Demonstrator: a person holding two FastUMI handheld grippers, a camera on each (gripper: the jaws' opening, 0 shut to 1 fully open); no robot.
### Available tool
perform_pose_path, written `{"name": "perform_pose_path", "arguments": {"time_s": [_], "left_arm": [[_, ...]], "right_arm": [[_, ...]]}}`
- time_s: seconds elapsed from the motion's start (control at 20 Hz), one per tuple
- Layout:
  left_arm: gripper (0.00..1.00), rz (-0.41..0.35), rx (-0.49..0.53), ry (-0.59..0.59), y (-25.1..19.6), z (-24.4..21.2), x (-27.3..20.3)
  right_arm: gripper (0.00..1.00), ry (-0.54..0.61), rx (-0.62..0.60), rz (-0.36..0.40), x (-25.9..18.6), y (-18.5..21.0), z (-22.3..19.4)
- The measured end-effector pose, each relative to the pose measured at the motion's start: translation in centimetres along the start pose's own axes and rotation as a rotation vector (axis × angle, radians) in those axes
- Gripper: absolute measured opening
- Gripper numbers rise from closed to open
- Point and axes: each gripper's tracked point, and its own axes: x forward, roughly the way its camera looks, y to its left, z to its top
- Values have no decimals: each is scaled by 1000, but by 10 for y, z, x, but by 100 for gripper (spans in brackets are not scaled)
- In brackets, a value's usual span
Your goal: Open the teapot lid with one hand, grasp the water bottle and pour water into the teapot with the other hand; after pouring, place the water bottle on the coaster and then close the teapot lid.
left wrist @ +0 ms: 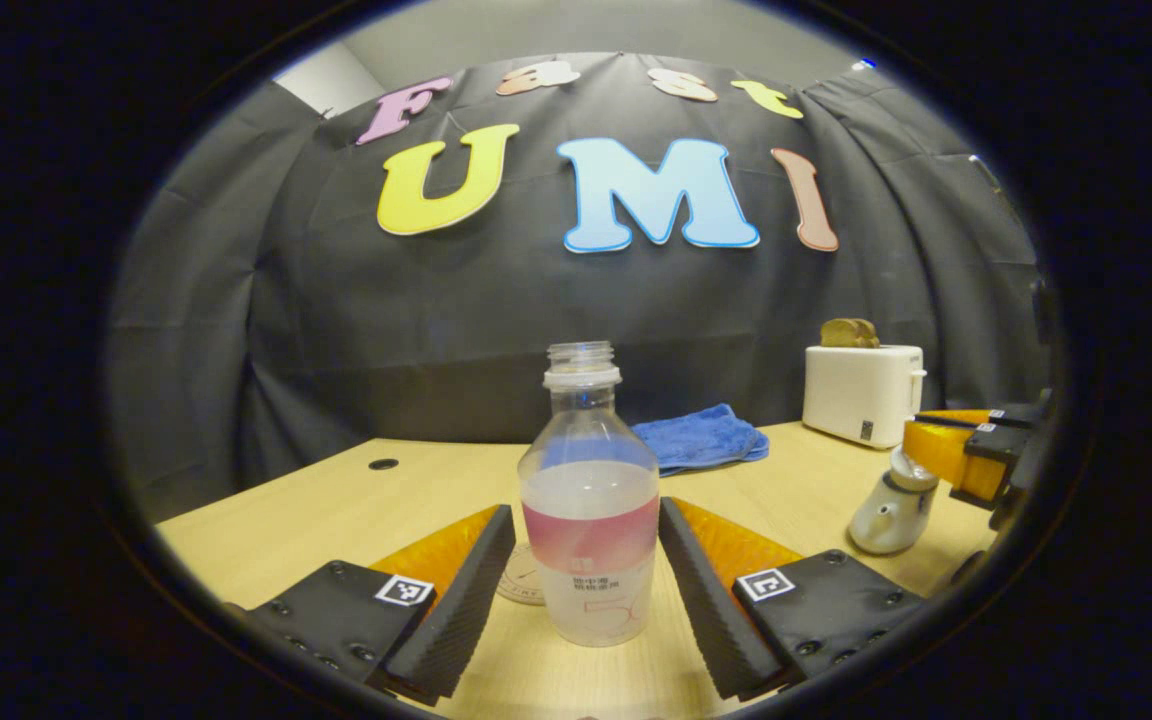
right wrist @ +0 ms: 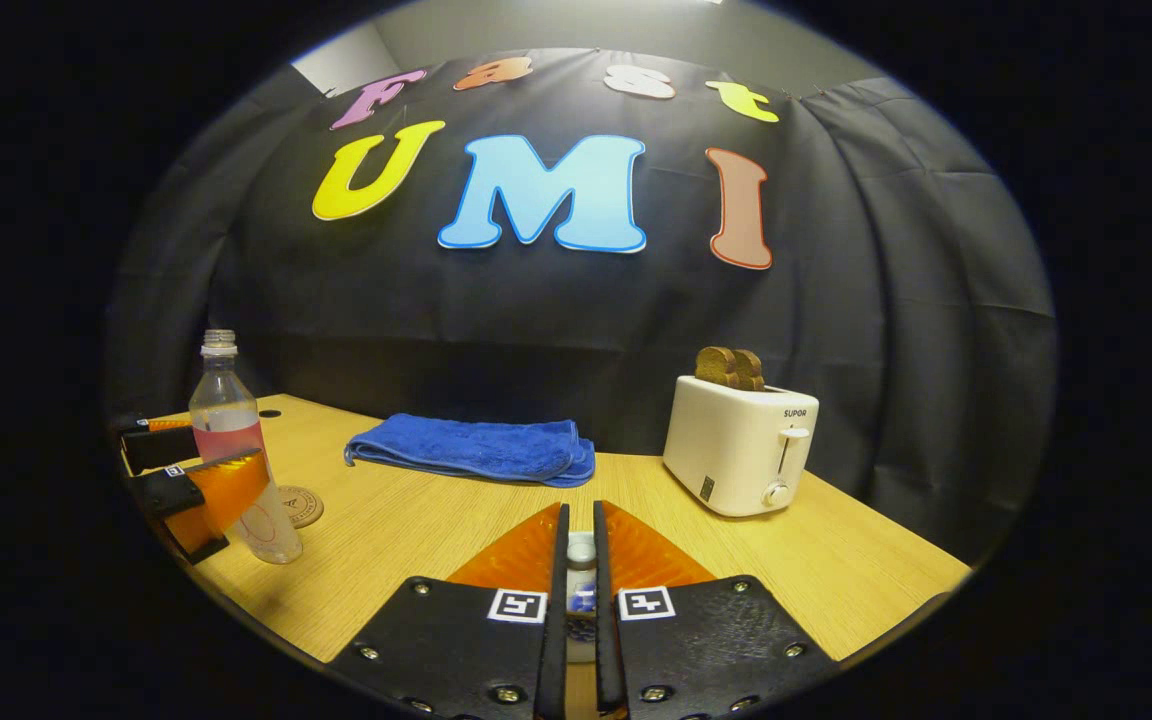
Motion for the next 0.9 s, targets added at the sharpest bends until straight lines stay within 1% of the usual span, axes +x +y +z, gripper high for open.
{"name": "perform_pose_path", "arguments": {"time_s": [0.1,0.25,0.4,0.5,0.75,0.9], "left_arm": [[100,-11,-1,12,-1,-6,9],[100,-27,-13,-1,-3,-2,19],[88,-43,-3,8,-7,-3,19],[85,-56,-2,14,-10,-3,15],[85,-70,90,26,-17,1,12],[85,-77,164,23,-24,2,10]], "right_arm": [[12,-13,1,9,-4,2,5],[12,-27,5,23,-15,4,11],[12,-30,30,33,-36,4,15],[12,-27,28,29,-51,3,14],[12,-22,70,56,-95,6,13],[12,-33,79,42,-121,2,13]]}}
